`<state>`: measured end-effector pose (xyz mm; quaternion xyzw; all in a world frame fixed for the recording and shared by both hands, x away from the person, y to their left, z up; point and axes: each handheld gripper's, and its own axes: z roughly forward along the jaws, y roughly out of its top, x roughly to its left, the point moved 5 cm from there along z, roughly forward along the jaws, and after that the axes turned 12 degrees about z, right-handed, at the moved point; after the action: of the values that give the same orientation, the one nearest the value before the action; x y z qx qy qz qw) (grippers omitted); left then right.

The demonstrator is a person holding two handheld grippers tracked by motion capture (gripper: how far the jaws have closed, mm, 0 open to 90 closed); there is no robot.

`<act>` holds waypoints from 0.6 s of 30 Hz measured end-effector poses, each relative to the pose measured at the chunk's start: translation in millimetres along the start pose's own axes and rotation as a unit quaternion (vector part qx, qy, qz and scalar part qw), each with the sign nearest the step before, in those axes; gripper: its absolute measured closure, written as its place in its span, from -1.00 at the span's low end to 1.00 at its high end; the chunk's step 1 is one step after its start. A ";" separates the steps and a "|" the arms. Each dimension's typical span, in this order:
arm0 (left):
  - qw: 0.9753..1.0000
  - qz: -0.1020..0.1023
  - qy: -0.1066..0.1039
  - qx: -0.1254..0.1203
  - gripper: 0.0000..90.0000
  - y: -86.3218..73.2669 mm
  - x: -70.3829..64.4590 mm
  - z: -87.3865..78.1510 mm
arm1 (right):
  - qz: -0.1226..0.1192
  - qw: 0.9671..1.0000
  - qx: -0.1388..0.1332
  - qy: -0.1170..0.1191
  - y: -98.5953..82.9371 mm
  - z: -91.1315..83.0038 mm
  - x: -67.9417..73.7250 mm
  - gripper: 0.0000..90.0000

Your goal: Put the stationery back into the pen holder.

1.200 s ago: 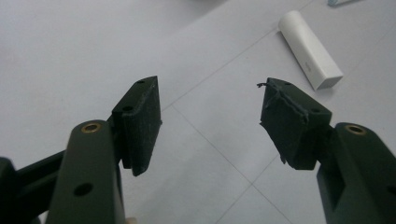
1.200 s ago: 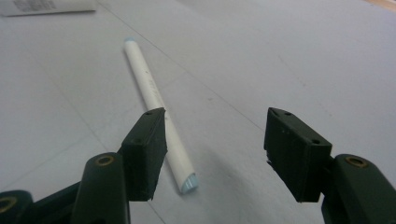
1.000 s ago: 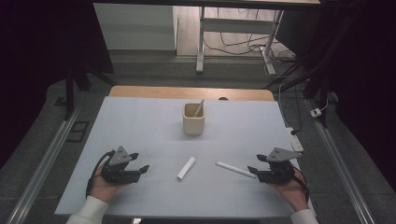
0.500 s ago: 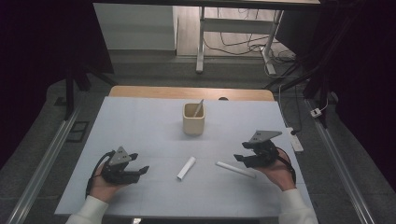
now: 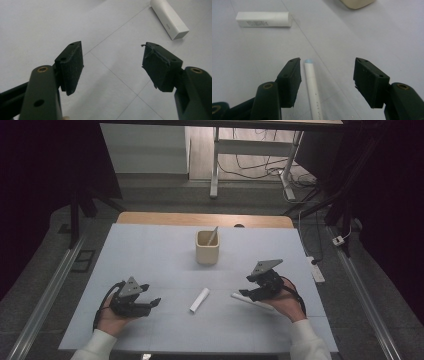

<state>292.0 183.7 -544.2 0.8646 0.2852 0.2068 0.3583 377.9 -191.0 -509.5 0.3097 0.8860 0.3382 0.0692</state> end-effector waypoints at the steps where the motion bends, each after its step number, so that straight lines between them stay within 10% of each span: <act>1: 1.000 0.000 0.001 0.001 -0.27 -0.2 0.2 -0.1 | -0.004 1.000 0.005 0.001 0.0 1.9 0.6 -0.14; 18: 1.000 -0.002 -0.003 -0.003 -0.27 -0.5 2.5 -0.4 | -0.033 0.997 0.072 0.003 -6.1 19.0 6.6 -0.14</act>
<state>293.5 185.8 -543.9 0.8635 0.2854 0.2047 0.3620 375.9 -180.0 -527.4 0.2838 0.9179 0.2717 0.0551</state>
